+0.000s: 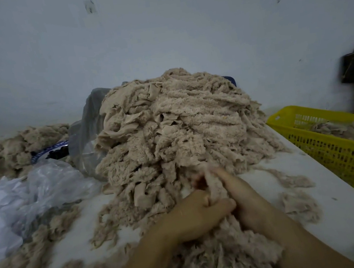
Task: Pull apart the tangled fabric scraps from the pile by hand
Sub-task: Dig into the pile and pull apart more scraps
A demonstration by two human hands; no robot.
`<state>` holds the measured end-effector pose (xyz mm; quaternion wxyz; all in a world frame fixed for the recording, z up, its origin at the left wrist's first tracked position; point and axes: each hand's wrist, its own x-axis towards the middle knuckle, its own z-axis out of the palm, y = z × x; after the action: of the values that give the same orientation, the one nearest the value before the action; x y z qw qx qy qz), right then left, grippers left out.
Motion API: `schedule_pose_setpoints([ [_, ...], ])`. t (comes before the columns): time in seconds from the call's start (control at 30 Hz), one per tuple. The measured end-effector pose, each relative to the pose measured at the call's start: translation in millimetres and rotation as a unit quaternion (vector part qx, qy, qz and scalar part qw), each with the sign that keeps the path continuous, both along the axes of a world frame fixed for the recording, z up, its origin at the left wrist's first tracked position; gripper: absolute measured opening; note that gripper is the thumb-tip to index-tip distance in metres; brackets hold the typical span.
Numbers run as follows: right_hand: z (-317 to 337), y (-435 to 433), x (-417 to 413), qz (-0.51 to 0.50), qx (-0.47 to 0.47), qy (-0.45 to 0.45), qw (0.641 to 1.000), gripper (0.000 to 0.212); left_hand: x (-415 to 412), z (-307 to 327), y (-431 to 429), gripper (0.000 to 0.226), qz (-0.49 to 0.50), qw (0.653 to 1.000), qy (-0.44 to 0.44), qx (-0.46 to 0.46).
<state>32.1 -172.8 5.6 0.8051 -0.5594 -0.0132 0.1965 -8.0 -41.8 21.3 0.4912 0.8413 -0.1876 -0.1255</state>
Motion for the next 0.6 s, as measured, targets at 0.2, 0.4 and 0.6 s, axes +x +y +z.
schedule_pose_setpoints([
  [0.2, 1, -17, 13, -0.166, 0.072, 0.120, 0.976, 0.041, -1, -2, -1, 0.052, -0.050, 0.998, -0.025, 0.040],
  [0.4, -7, -8, 14, -0.189, -0.018, -0.058, 0.980, 0.033, 16, 1, 20, 0.040, 0.291, 0.938, 0.012, -0.187],
  [0.6, -14, 11, -4, -0.096, -0.238, -0.283, 0.924, 0.041, 36, -11, 29, 0.038, 0.319, 0.836, 0.167, -0.414],
])
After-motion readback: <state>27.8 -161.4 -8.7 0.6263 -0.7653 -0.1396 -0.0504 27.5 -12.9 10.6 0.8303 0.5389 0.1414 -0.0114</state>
